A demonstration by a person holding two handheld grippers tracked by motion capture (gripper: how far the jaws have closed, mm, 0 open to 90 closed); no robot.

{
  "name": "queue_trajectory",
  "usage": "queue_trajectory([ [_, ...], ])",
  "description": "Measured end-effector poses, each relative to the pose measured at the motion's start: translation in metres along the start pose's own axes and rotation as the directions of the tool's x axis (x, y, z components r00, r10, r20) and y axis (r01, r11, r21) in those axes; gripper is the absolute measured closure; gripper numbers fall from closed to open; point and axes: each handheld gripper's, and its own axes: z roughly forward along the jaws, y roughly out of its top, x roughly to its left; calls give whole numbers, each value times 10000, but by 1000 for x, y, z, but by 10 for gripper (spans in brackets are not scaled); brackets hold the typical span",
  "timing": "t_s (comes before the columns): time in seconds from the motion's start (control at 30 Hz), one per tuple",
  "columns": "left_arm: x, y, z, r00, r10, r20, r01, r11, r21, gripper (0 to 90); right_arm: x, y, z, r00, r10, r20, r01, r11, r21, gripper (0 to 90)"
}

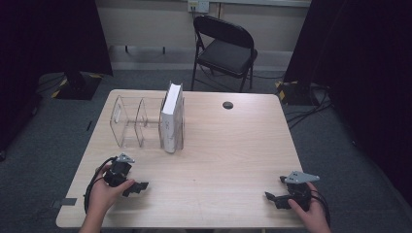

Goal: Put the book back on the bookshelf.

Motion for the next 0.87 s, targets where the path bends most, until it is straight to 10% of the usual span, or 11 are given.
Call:
queue_trajectory([
  [0.33,-7,-5,6,9930,893,-768,-912,9956,-214,0,0,0,0,10000,-6,9,6,10000,3,96],
  [0.87,-6,-13,7,9931,860,-794,-939,9904,-1015,0,0,0,0,10000,-2,11,2,10000,6,97],
])
